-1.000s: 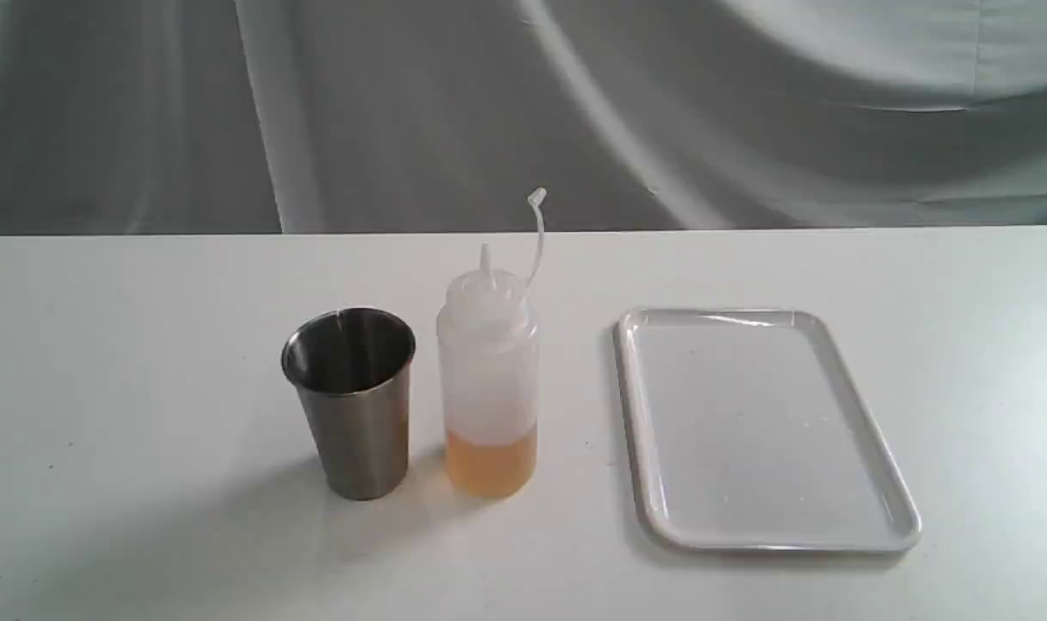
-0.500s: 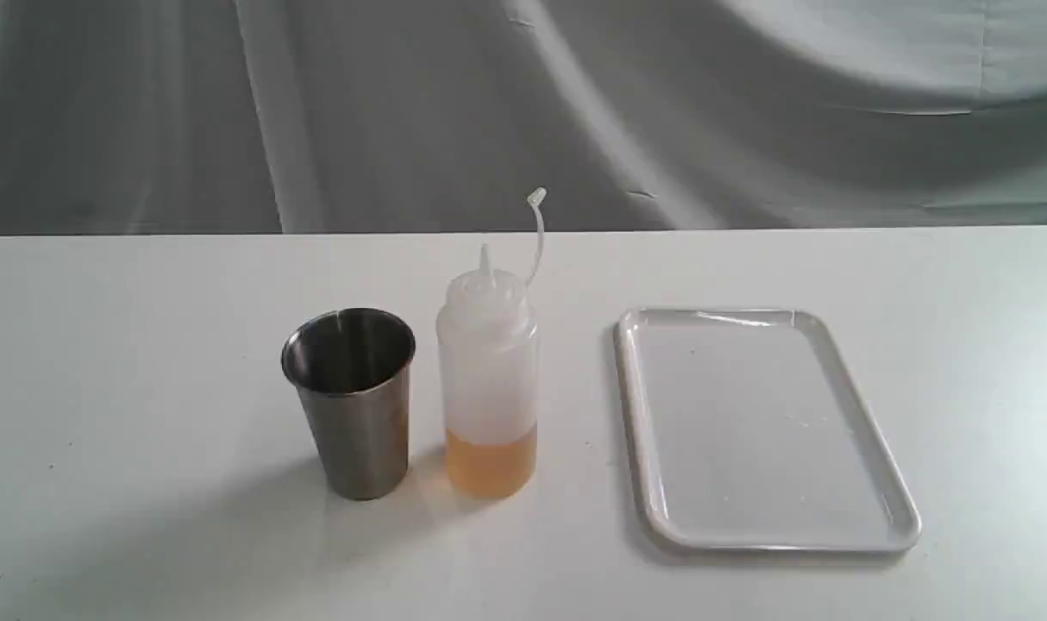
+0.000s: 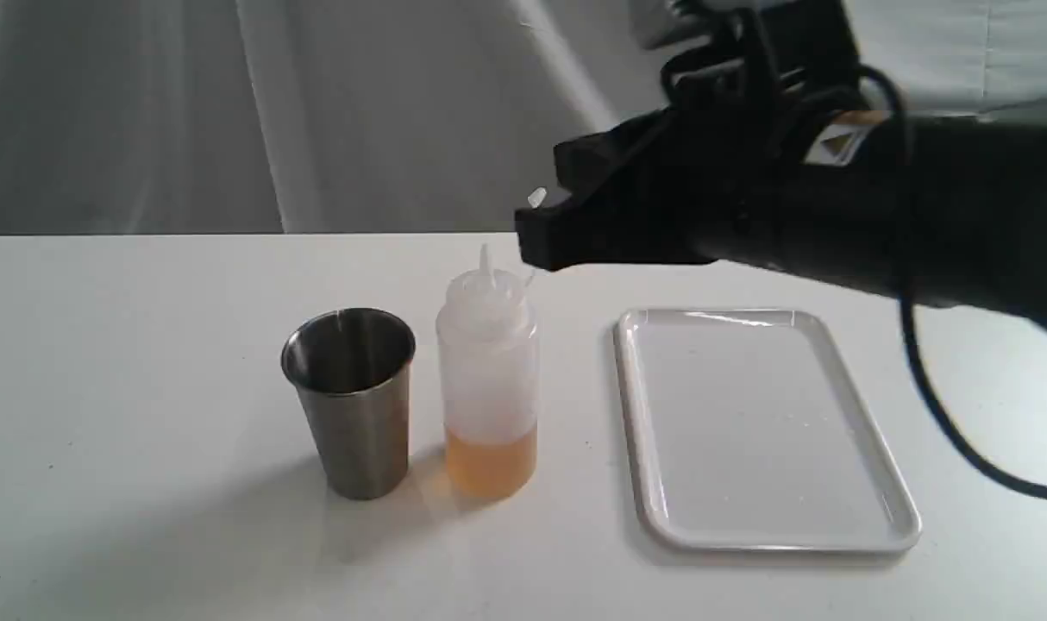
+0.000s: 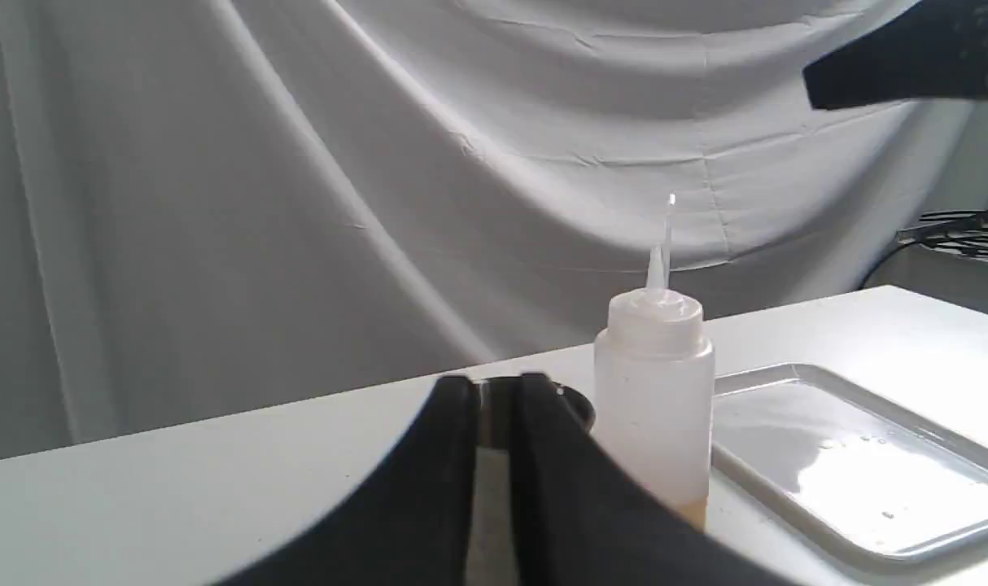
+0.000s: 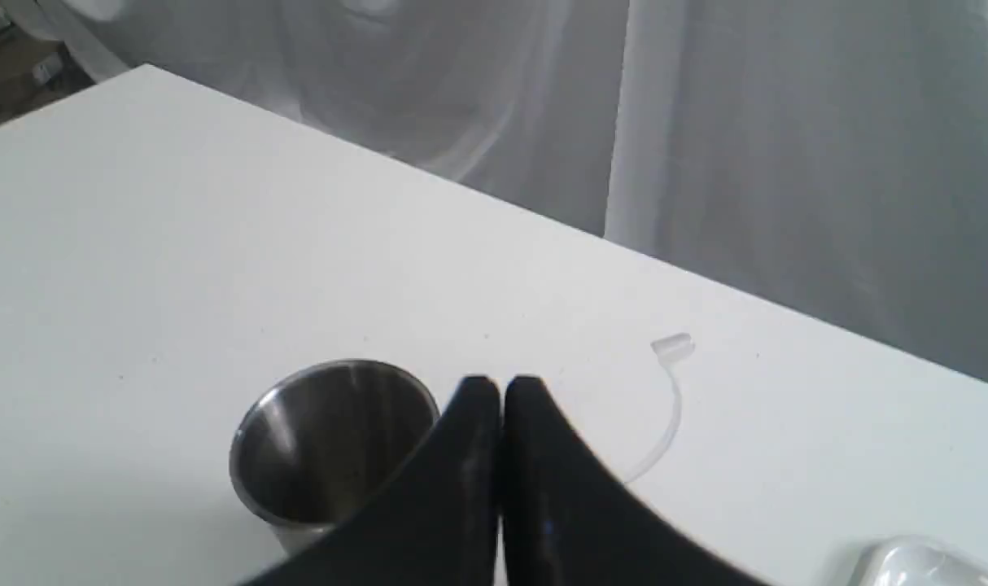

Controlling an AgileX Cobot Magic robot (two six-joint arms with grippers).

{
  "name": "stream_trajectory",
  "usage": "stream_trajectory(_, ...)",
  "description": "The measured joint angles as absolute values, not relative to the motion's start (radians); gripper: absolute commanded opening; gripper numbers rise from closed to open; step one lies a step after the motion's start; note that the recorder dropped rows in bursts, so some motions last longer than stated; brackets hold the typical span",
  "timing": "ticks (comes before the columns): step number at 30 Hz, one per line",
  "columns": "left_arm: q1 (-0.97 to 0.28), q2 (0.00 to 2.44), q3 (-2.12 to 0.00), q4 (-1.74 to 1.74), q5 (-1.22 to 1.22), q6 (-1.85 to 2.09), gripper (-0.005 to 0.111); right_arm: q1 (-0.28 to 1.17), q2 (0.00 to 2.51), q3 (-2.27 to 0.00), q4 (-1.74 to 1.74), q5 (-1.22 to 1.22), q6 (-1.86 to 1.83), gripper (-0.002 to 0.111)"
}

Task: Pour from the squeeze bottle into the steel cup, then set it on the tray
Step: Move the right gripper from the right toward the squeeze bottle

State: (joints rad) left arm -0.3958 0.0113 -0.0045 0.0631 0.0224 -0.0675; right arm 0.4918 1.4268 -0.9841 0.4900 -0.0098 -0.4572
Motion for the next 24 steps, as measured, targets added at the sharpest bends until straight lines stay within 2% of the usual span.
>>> stream_trajectory(17, -0.396, 0.011, -0.004, 0.063, 0.022, -0.067, 0.008, 0.497, 1.490, -0.984, 0.490, -0.086, -0.457, 0.000)
stream_trajectory(24, -0.396, 0.011, -0.004, 0.063, 0.022, -0.067, 0.008, 0.497, 1.490, -0.952, 0.211, -0.178, -0.229, 0.000)
